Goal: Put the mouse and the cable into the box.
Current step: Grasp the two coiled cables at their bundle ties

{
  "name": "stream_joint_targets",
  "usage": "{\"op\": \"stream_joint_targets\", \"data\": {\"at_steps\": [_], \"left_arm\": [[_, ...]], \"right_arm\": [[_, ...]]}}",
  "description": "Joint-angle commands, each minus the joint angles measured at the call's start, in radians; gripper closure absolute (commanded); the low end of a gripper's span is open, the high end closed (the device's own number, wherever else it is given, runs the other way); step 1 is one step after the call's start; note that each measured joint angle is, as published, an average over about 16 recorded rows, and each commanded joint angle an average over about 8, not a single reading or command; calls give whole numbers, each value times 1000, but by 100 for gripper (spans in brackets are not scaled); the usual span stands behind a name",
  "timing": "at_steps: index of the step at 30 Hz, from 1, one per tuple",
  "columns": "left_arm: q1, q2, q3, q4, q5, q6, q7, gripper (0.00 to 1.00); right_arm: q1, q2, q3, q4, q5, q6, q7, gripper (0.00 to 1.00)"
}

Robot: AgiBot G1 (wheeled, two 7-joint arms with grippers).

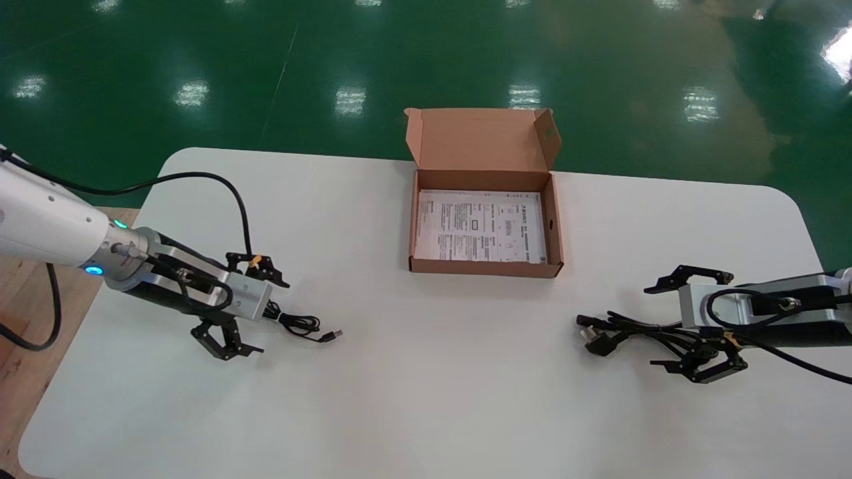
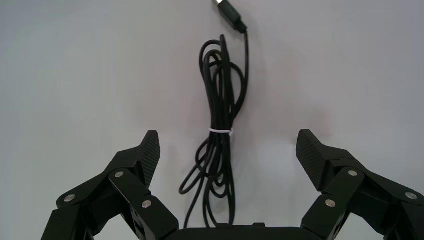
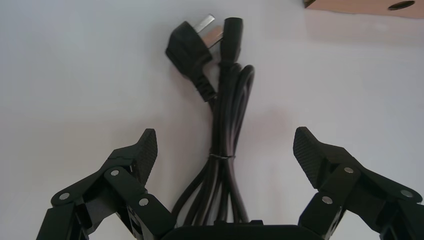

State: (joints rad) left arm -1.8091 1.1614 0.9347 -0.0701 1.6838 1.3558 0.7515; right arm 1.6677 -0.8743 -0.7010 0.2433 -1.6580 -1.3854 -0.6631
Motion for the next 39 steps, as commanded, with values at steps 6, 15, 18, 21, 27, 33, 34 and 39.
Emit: {"op": "stream_joint_targets", "data": {"at_steps": [6, 15, 18, 21, 27, 33, 34, 39], "left_arm": [[-6, 16, 0, 37, 2, -26, 18, 100], [-3, 11, -1, 26, -1, -22, 15, 100], [-3, 10, -1, 23, -1, -20, 14, 100], [-2, 9, -1, 21, -2, -18, 13, 100], [-2, 8, -2, 18, -2, -17, 12, 100], [-1, 7, -2, 16, -3, -16, 12, 100], [-1, 7, -2, 16, -3, -16, 12, 100], [-1, 7, -2, 15, -3, -15, 12, 100]], "right_arm": [[16, -26, -7, -56, -15, 24, -28, 97], [12, -20, -5, -42, -9, 19, -22, 100], [11, -18, -4, -38, -7, 17, -21, 100], [10, -16, -3, -35, -6, 16, -19, 100], [8, -14, -2, -31, -4, 14, -18, 100], [8, -13, -2, -29, -3, 13, -17, 100], [8, -13, -2, -28, -3, 13, -17, 100], [7, -13, -2, -27, -3, 12, -17, 100]]}}
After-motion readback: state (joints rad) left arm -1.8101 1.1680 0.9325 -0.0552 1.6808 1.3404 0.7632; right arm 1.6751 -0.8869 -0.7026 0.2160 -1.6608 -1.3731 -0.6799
